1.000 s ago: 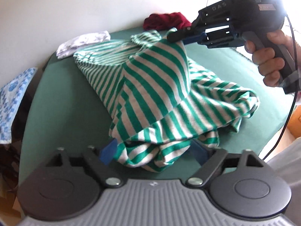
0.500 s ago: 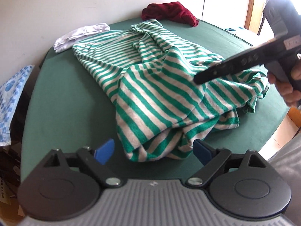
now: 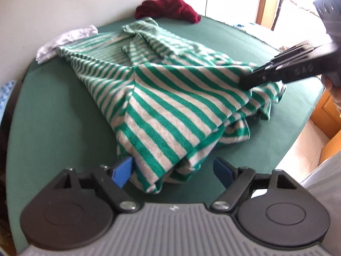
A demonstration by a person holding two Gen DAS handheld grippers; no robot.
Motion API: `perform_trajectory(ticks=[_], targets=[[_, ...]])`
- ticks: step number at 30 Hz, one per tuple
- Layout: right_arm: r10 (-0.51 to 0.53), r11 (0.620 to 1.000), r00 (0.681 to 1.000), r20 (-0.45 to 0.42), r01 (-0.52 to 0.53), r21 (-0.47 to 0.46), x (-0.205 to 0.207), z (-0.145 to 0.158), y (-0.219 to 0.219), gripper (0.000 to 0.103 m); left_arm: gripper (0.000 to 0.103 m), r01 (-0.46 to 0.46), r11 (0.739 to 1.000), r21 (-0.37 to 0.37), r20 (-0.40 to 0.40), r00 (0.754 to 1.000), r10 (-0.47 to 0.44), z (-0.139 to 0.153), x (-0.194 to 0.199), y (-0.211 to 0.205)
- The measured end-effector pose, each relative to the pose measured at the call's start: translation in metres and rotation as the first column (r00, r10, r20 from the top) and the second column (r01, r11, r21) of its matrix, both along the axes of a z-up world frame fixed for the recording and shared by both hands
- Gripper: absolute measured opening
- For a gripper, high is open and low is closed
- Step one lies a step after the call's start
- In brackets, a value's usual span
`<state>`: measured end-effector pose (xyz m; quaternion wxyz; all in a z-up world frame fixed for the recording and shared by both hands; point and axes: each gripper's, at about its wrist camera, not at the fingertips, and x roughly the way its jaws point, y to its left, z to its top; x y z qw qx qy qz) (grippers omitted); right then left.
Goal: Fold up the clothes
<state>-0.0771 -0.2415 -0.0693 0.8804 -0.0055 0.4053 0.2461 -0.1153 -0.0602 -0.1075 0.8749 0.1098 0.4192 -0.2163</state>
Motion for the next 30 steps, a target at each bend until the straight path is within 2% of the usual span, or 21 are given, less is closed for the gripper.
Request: perform_trajectory(ticks=[1, 3, 6, 7, 12, 15, 16, 19, 21, 22, 23, 24, 27, 30], targets=[[-0.01, 0.999, 1.0, 0.002, 0.011, -0.036, -0.001, -0.009, 0.004, 0.012, 0.082, 0.007, 1.0, 0.003, -0.004, 1.0, -0.007, -0.001, -0.001, -0.001], [-0.021, 0.998, 1.0, 0.014, 0.022, -0.053, -0.001, -0.014, 0.007, 0.012, 0.08, 0.019, 1.0, 0.003, -0.015, 1.0, -0.019, -0.002, -0.002, -0.002], [-0.005, 0.999, 1.0, 0.006, 0.006, -0.052, 0.002, -0.012, 0.008, 0.021, 0.079, 0.041, 0.999, 0.027, -0.029, 0.999, -0.04, -0.004, -0.005, -0.006], [0.006, 0.999, 1.0, -0.009, -0.006, -0.043, 0.004, -0.01, 0.005, 0.029, 0.079, 0.047, 0.998, 0.035, -0.03, 0.999, -0.045, -0.004, -0.006, -0.007], [-0.105, 0.984, 0.994, -0.013, 0.105, 0.143, 0.022, 0.009, -0.021, 0.038, 0.077, 0.03, 0.999, 0.045, -0.028, 0.999, -0.029, 0.001, -0.008, -0.006], [-0.161, 0.971, 0.987, -0.026, 0.163, 0.175, 0.047, 0.002, -0.021, 0.04, 0.079, 0.022, 0.998, 0.056, 0.029, 0.999, -0.023, 0.018, -0.008, -0.005], [-0.169, 0.969, 0.985, -0.027, 0.171, 0.178, 0.055, -0.002, -0.019, 0.04, 0.083, 0.019, 0.998, 0.059, 0.048, 0.999, -0.022, 0.023, -0.008, -0.004], [-0.196, 0.962, 0.98, -0.044, 0.201, 0.184, 0.08, -0.016, -0.013, 0.04, 0.087, 0.003, 0.999, 0.035, 0.084, 0.996, -0.006, 0.031, -0.001, -0.005], [-0.198, 0.959, 0.979, -0.055, 0.205, 0.196, 0.093, -0.022, -0.01, 0.036, 0.087, 0.007, 1.0, 0.015, 0.069, 0.998, -0.008, 0.026, 0.007, -0.009], [-0.189, 0.961, 0.98, -0.056, 0.197, 0.196, 0.098, -0.024, -0.008, 0.02, 0.083, 0.012, 1.0, 0.014, 0.053, 0.998, -0.013, 0.02, 0.009, -0.012], [-0.18, 0.963, 0.982, -0.057, 0.188, 0.195, 0.102, -0.026, -0.006, 0.01, 0.08, 0.02, 0.999, 0.027, 0.039, 0.999, -0.021, 0.014, 0.009, -0.016], [-0.177, 0.965, 0.983, -0.04, 0.182, 0.19, 0.103, -0.024, -0.005, 0.006, 0.08, 0.027, 0.999, 0.039, 0.024, 0.999, -0.028, 0.008, 0.009, -0.02], [-0.217, 0.961, 0.976, 0.03, 0.208, 0.182, 0.099, -0.009, -0.015, 0.004, 0.084, 0.061, 0.996, 0.067, 0.009, 0.998, -0.062, -0.003, 0.002, -0.03], [-0.219, 0.966, 0.976, -0.006, 0.217, 0.137, 0.103, -0.021, -0.021, 0.005, 0.088, 0.073, 0.995, 0.065, 0.002, 0.997, -0.073, -0.007, -0.004, -0.031]])
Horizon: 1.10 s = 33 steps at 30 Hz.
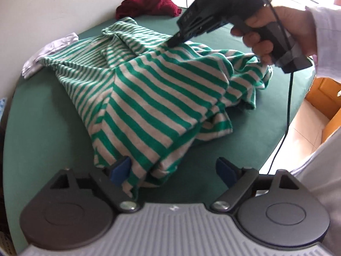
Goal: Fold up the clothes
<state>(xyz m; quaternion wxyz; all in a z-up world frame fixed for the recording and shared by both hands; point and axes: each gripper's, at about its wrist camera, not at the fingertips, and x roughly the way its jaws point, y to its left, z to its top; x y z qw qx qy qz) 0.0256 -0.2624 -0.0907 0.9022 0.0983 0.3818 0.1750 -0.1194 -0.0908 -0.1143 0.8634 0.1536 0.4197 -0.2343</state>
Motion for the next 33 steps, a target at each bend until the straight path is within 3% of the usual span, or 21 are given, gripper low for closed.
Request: perform_trajectory(ticks=[3, 5, 8, 11, 13, 14, 15, 17, 19, 21, 24, 27, 29, 33], targets=[[-0.035, 0.999, 0.999, 0.003, 0.035, 0.036, -0.006, -0.011, -0.007, 0.015, 0.086, 0.005, 1.0, 0.012, 0.001, 1.0, -0.005, 0.01, 0.001, 0.003], [-0.075, 0.991, 0.997, -0.004, 0.075, 0.11, -0.017, -0.002, -0.021, 0.034, 0.087, 0.003, 1.0, -0.006, 0.027, 1.0, -0.003, 0.023, 0.0, 0.009], [-0.008, 0.974, 0.998, -0.059, 0.021, 0.225, -0.042, 0.017, -0.041, 0.035, 0.095, -0.011, 0.998, -0.055, 0.063, 0.998, 0.014, 0.04, 0.003, 0.019], [0.086, 0.977, 0.989, -0.121, -0.059, 0.205, -0.068, 0.019, -0.036, 0.042, 0.094, 0.005, 0.998, -0.064, 0.034, 0.999, -0.003, 0.033, 0.013, 0.016], [0.116, 0.98, 0.985, -0.131, -0.092, 0.177, -0.081, 0.011, -0.026, 0.038, 0.092, 0.039, 0.998, -0.045, 0.005, 0.999, -0.038, 0.022, 0.018, 0.009], [0.113, 0.983, 0.987, -0.116, -0.094, 0.156, -0.084, 0.011, -0.021, 0.02, 0.092, 0.059, 0.998, -0.038, -0.012, 0.998, -0.06, 0.016, 0.018, 0.007], [0.109, 0.986, 0.989, -0.1, -0.095, 0.135, -0.087, 0.012, -0.016, 0.012, 0.092, 0.075, 0.997, -0.035, -0.025, 0.997, -0.076, 0.012, 0.019, 0.007], [0.102, 0.991, 0.993, -0.068, -0.095, 0.093, -0.094, 0.012, -0.007, 0.007, 0.092, 0.104, 0.994, -0.03, -0.036, 0.994, -0.105, 0.009, 0.019, 0.008], [0.084, 0.995, 0.996, -0.029, -0.082, 0.055, -0.1, 0.022, -0.008, 0.006, 0.093, 0.129, 0.991, -0.046, -0.038, 0.991, -0.131, 0.009, 0.019, 0.01], [0.08, 0.997, 0.996, -0.046, -0.08, -0.003, -0.1, 0.022, -0.009, 0.006, 0.093, 0.15, 0.987, -0.063, -0.039, 0.987, -0.153, 0.01, 0.02, 0.012], [0.077, 0.993, 0.99, -0.117, -0.086, -0.076, -0.098, -0.001, -0.002, 0.006, 0.093, 0.179, 0.982, -0.068, -0.052, 0.982, -0.182, 0.006, 0.023, 0.017], [0.078, 0.983, 0.993, -0.092, -0.091, -0.156, -0.099, 0.008, 0.01, 0.008, 0.089, 0.22, 0.973, -0.071, -0.034, 0.974, -0.223, 0.017, 0.023, 0.026], [0.037, 0.988, 0.996, -0.081, -0.049, -0.145, -0.096, 0.023, 0.006, 0.022, 0.094, 0.245, 0.965, -0.094, -0.003, 0.969, -0.246, 0.03, 0.024, 0.033], [-0.037, 0.996, 0.999, 0.002, 0.037, -0.078, -0.079, 0.045, 0.006, 0.03, 0.098, 0.263, 0.945, -0.195, 0.055, 0.965, -0.257, 0.048, 0.042, 0.034]])
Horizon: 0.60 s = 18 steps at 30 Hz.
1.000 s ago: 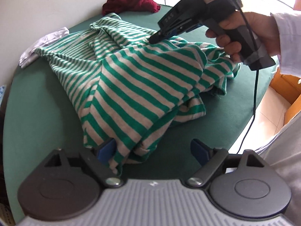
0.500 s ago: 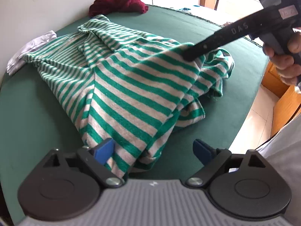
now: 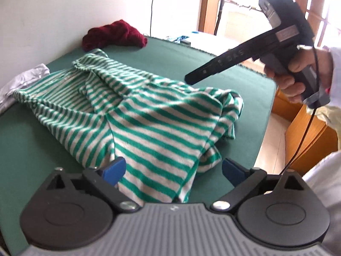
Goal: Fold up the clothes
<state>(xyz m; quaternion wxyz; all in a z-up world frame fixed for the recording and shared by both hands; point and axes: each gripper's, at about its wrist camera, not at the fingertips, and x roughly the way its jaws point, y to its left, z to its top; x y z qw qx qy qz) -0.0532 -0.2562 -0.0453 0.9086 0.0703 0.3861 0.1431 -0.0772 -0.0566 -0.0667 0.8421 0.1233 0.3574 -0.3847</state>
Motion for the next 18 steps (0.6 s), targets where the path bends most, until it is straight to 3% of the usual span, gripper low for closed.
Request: perform_trajectory(ticks=[4, 6, 7, 9, 11, 12, 13, 14, 16, 18], targets=[[-0.07, 0.997, 0.997, -0.045, 0.071, 0.024, 0.042, -0.027, 0.012, 0.043, 0.097, 0.001, 1.0, 0.018, -0.008, 1.0, -0.001, -0.019, 0.024, -0.023], [-0.072, 0.994, 0.99, -0.12, 0.081, 0.069, 0.06, -0.044, 0.009, 0.03, 0.094, -0.014, 0.999, 0.044, -0.044, 0.999, 0.015, -0.034, 0.032, -0.03], [-0.06, 0.995, 0.987, -0.147, 0.071, 0.07, 0.066, -0.047, 0.008, 0.011, 0.094, -0.02, 0.998, 0.053, -0.058, 0.998, 0.023, -0.04, 0.034, -0.032], [-0.03, 1.0, 0.984, -0.174, 0.029, -0.008, 0.073, -0.04, 0.008, 0.01, 0.096, -0.029, 0.998, 0.059, -0.076, 0.997, 0.033, -0.047, 0.032, -0.031], [0.013, 0.994, 0.987, -0.157, -0.03, -0.105, 0.081, -0.022, 0.01, 0.018, 0.099, -0.044, 0.997, 0.069, -0.08, 0.996, 0.049, -0.049, 0.027, -0.032], [0.046, 0.992, 0.993, -0.113, -0.058, -0.109, 0.091, -0.009, 0.012, 0.025, 0.1, -0.055, 0.996, 0.071, -0.083, 0.995, 0.061, -0.049, 0.026, -0.033], [0.079, 0.99, 0.995, -0.065, -0.086, -0.11, 0.101, 0.004, 0.013, 0.042, 0.1, -0.072, 0.995, 0.068, -0.093, 0.993, 0.078, -0.049, 0.026, -0.033], [0.141, 0.986, 0.99, -0.022, -0.142, -0.084, 0.116, 0.014, 0.021, 0.049, 0.1, -0.088, 0.994, 0.068, -0.101, 0.99, 0.095, -0.049, 0.026, -0.034], [0.266, 0.963, 0.963, 0.047, -0.264, -0.044, 0.151, 0.026, 0.045, 0.051, 0.1, -0.123, 0.99, 0.075, -0.112, 0.985, 0.131, -0.046, 0.029, -0.037], [0.342, 0.939, 0.936, 0.085, -0.336, -0.078, 0.186, 0.021, 0.086, 0.051, 0.1, -0.167, 0.983, 0.073, -0.121, 0.977, 0.175, -0.039, 0.035, -0.039]])
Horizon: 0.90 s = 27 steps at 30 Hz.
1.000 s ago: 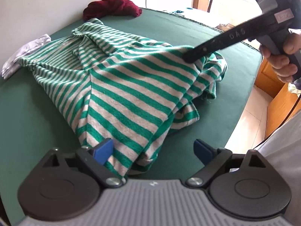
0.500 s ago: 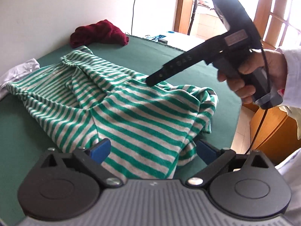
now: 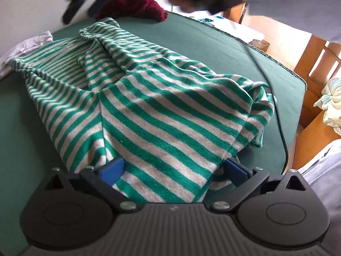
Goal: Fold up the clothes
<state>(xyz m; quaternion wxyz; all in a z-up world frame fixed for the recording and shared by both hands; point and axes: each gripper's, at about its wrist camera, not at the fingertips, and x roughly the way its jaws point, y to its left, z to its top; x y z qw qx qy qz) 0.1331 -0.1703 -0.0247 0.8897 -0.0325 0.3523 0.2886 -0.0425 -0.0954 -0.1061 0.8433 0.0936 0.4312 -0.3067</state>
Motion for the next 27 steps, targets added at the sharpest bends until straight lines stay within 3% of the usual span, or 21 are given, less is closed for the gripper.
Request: perform_trajectory(ticks=[4, 9, 10, 13, 15, 17, 18, 20, 21, 23, 25, 27], targets=[[0.121, 0.99, 0.99, 0.077, -0.115, -0.082, 0.072, -0.03, 0.095, 0.051, 0.1, -0.124, 0.992, -0.015, -0.024, 0.992, 0.124, 0.01, 0.009, 0.001], [0.168, 0.967, 0.969, 0.179, -0.127, -0.219, 0.117, -0.068, 0.183, 0.046, 0.1, -0.252, 0.967, -0.029, -0.064, 0.966, 0.25, 0.008, 0.01, -0.001], [0.163, 0.963, 0.971, 0.174, -0.118, -0.243, 0.126, -0.074, 0.191, 0.04, 0.099, -0.268, 0.963, -0.027, -0.064, 0.962, 0.266, 0.007, 0.009, -0.002], [0.128, 0.958, 0.977, 0.168, -0.078, -0.275, 0.141, -0.085, 0.199, 0.004, 0.091, -0.296, 0.955, -0.016, -0.059, 0.954, 0.295, 0.005, 0.008, -0.007], [0.109, 0.975, 0.983, 0.149, -0.076, -0.209, 0.146, -0.078, 0.186, 0.004, 0.086, -0.291, 0.957, -0.01, -0.059, 0.955, 0.29, 0.003, 0.011, -0.011], [0.036, 0.999, 0.996, 0.083, -0.035, -0.011, 0.158, -0.063, 0.152, 0.004, 0.082, -0.278, 0.96, -0.019, -0.058, 0.959, 0.276, 0.004, 0.014, -0.013], [0.003, 0.994, 0.999, 0.033, -0.006, 0.109, 0.166, -0.057, 0.131, 0.004, 0.082, -0.267, 0.963, -0.024, -0.057, 0.962, 0.266, 0.005, 0.015, -0.014], [-0.057, 0.943, 0.996, -0.074, 0.078, 0.324, 0.182, -0.051, 0.088, 0.004, 0.083, -0.234, 0.972, -0.03, -0.054, 0.971, 0.232, 0.007, 0.018, -0.019], [-0.089, 0.913, 0.989, -0.12, 0.129, 0.388, 0.189, -0.054, 0.069, 0.004, 0.084, -0.217, 0.976, -0.029, -0.054, 0.975, 0.215, 0.006, 0.019, -0.021], [-0.137, 0.888, 0.977, -0.161, 0.193, 0.416, 0.198, -0.062, 0.036, 0.005, 0.087, -0.188, 0.982, -0.025, -0.058, 0.981, 0.186, 0.003, 0.02, -0.027], [-0.173, 0.892, 0.968, -0.184, 0.233, 0.388, 0.204, -0.074, 0.015, 0.005, 0.09, -0.163, 0.986, -0.014, -0.059, 0.985, 0.162, -0.001, 0.02, -0.033], [-0.218, 0.891, 0.95, -0.225, 0.288, 0.352, 0.206, -0.087, 0.0, 0.015, 0.092, -0.144, 0.99, 0.004, -0.052, 0.988, 0.144, -0.004, 0.019, -0.037]])
